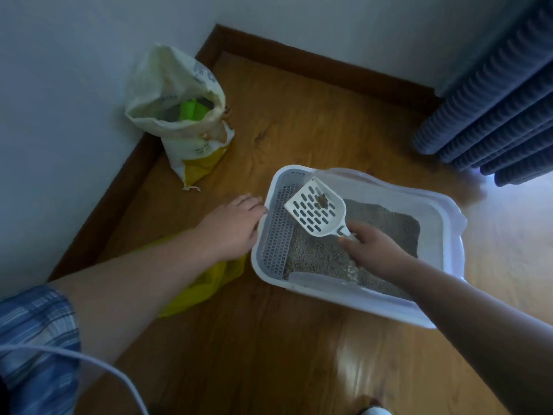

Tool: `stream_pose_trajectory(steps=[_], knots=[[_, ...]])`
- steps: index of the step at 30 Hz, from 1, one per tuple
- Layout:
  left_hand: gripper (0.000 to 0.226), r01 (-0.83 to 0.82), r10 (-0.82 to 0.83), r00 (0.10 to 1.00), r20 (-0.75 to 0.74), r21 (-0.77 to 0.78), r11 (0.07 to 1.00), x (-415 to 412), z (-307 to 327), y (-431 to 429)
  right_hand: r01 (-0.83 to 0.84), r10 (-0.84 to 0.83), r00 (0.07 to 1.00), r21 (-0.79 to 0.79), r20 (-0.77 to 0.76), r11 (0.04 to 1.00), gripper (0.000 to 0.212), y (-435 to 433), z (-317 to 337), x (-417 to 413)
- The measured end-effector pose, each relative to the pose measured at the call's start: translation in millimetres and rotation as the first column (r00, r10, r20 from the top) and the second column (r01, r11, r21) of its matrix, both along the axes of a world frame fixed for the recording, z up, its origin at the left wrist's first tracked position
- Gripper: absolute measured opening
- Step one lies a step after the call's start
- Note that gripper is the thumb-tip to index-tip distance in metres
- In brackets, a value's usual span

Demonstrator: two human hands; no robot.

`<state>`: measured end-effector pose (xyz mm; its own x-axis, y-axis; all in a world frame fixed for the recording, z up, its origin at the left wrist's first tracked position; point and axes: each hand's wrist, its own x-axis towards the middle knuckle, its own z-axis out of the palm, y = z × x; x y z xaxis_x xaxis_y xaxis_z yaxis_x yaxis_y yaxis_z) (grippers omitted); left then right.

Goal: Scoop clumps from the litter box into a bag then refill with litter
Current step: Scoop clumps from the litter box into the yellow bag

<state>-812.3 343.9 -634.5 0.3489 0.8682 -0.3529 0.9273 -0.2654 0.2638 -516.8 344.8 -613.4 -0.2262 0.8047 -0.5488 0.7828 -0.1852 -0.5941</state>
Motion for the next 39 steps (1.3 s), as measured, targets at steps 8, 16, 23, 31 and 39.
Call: stream_pose_trajectory(steps=[8,16,23,31,39], knots=[[0.057,-0.203,0.190,0.967,-0.171,-0.063,0.977,-136.3,11.1,-62.7,-0.347,0.339,0.934,0.064,0.111,0.936,0.027,3.0,1.7,-142.4],[0.047,-0.402,0.371,0.902,-0.221,-0.112,0.909,-216.6,13.7,-123.2,-0.794,0.583,0.561,0.184,0.588,0.579,0.027,-33.4,-20.8,-231.3],[0.047,-0.393,0.361,0.909,-0.206,-0.140,0.909,-213.0,19.4,-128.5,-0.862,0.550,0.494,0.300,0.673,0.408,0.049,-28.9,-31.1,-241.9],[0.054,-0.291,0.263,0.945,-0.193,-0.133,0.947,-162.2,21.4,-97.8,-0.543,0.404,0.805,0.265,0.434,0.797,0.031,-0.4,-4.5,-192.3],[0.061,-0.067,0.064,0.995,-0.076,-0.036,0.997,-49.8,15.8,-32.8,-0.241,0.101,0.901,0.292,0.422,0.925,0.042,19.5,39.3,-70.0]])
